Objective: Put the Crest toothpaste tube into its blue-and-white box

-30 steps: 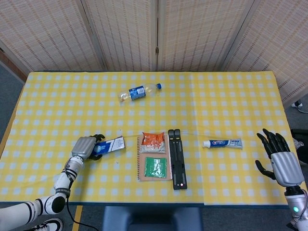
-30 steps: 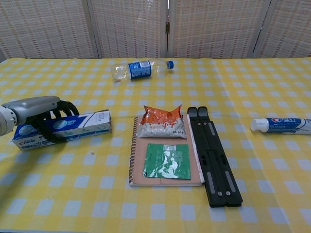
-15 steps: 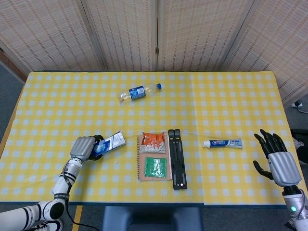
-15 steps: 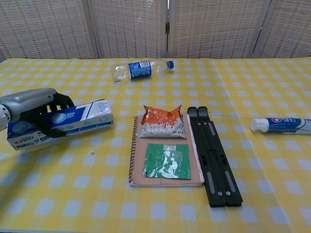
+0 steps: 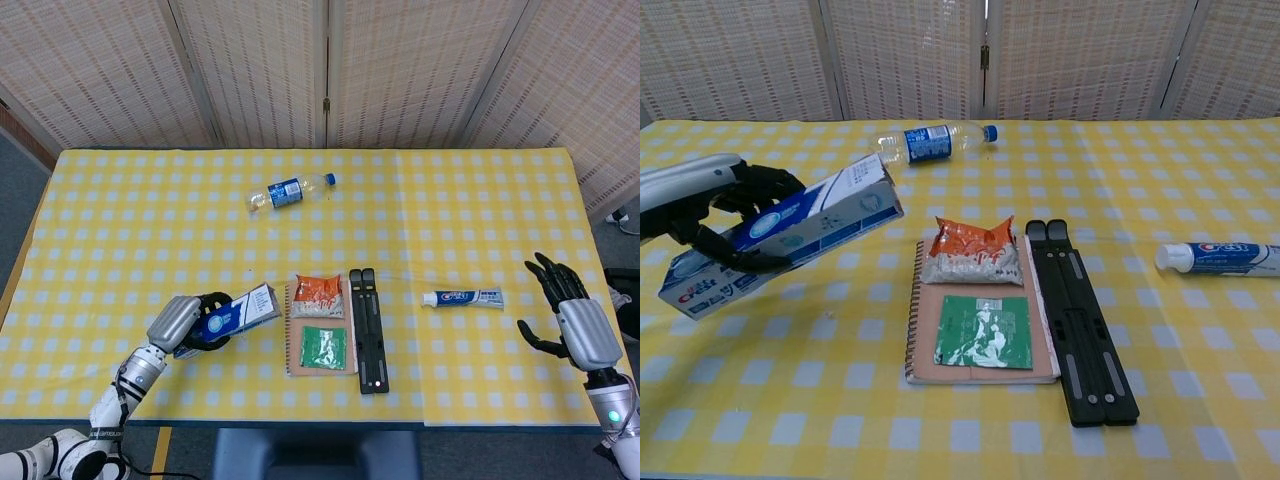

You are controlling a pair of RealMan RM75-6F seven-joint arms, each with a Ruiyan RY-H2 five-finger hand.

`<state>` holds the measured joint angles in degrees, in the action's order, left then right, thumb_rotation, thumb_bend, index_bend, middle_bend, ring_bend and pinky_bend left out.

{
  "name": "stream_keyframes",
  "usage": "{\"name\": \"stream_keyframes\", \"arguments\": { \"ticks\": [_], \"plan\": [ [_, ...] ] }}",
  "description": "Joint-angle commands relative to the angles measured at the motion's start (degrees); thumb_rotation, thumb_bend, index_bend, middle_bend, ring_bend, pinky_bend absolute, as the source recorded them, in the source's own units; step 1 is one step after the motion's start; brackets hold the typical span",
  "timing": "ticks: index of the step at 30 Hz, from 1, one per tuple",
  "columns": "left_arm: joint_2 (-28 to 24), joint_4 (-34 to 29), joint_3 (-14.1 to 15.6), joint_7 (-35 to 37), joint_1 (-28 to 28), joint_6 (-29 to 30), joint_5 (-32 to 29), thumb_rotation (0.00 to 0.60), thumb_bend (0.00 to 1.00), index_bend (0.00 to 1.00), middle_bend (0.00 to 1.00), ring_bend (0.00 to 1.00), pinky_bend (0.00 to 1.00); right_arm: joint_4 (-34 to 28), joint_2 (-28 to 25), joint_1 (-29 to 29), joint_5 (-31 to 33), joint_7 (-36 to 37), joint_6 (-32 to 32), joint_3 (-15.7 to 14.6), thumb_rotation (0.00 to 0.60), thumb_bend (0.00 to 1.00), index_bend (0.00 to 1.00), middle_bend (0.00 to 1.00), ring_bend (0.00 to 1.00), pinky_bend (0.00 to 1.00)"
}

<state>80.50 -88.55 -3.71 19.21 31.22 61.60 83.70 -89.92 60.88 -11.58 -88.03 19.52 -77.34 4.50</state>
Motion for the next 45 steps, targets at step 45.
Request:
{"name": "stream_keyframes", "arguments": {
  "ticks": [45],
  "plan": [
    [-2.0, 1.6, 2.6, 15.2, 3.4, 2.3, 7.9, 0.600, 0.30, 0.42, 0.48, 0.50, 0.55, 15.6, 18.6, -23.2, 29.4, -31.0, 31.8, -0.2, 0.600, 0.40, 0.33, 0.26, 0.26, 0.22]
  ]
}}
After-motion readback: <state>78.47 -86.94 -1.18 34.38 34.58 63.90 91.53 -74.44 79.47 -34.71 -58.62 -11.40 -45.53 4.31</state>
